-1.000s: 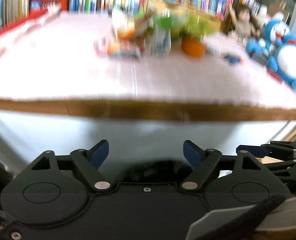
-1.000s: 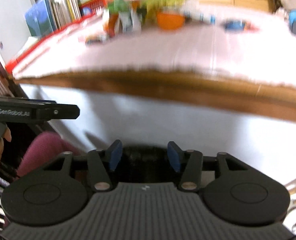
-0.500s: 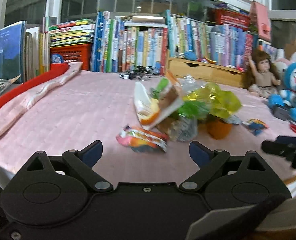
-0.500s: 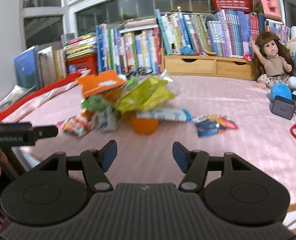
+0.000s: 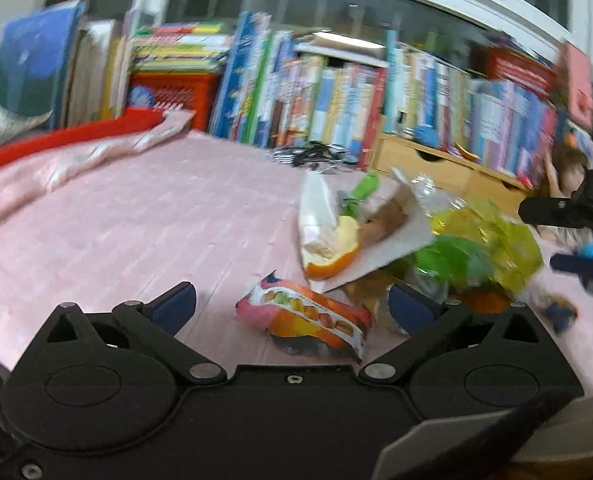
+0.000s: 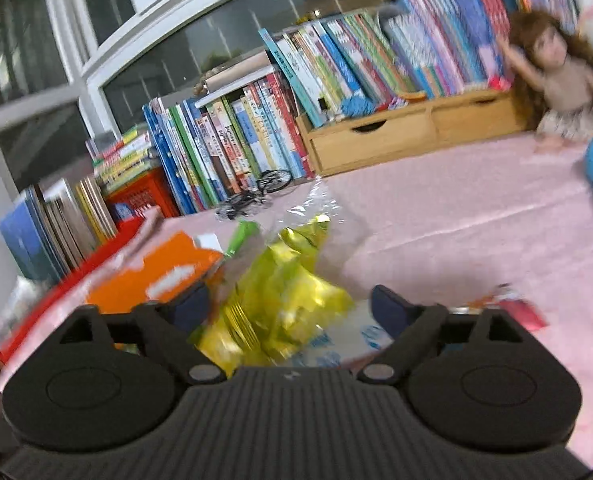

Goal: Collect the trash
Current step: 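Grasp the yellow foil bag with the right tool while the left tool grasps a snack wrapper, then lower both held items into the black bin and release them, then grasp the green plastic bag with the left tool while the right tool grasps a blue wrapper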

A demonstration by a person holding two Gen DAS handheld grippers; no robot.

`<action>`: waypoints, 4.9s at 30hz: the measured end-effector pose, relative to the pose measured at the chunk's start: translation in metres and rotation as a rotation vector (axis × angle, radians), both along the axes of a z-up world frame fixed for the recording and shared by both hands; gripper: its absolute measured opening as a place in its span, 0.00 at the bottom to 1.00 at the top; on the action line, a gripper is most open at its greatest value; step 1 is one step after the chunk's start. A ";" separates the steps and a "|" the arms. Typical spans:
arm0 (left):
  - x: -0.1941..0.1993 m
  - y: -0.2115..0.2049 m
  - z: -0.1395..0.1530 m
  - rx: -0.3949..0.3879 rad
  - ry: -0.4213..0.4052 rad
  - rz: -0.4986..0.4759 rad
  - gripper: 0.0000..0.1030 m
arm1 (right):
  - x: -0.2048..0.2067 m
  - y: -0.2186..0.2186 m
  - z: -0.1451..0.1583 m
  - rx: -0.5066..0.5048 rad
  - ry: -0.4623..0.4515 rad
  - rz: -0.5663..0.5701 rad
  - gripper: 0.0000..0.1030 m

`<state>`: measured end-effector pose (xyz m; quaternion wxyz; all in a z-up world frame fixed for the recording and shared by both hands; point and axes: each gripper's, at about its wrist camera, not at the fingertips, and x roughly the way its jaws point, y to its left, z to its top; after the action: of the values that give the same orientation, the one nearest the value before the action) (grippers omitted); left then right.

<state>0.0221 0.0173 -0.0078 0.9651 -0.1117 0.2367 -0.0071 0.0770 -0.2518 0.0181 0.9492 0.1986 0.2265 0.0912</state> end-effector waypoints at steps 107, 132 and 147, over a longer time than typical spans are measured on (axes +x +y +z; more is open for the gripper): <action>-0.111 -0.052 -0.172 0.184 0.636 -0.290 0.19 | -0.172 0.060 -0.210 -0.155 0.516 0.282 0.78; -0.144 -0.036 0.001 0.216 0.136 -0.302 0.86 | -0.200 0.023 -0.071 -0.220 0.078 0.294 0.82; -0.077 -0.039 0.043 0.128 -0.031 -0.230 0.68 | -0.150 -0.019 -0.026 -0.245 -0.048 -0.021 0.83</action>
<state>-0.0547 -0.0213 0.0350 0.9666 -0.0220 0.2330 -0.1046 -0.0731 -0.2708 -0.0082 0.9724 0.0811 0.2111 0.0575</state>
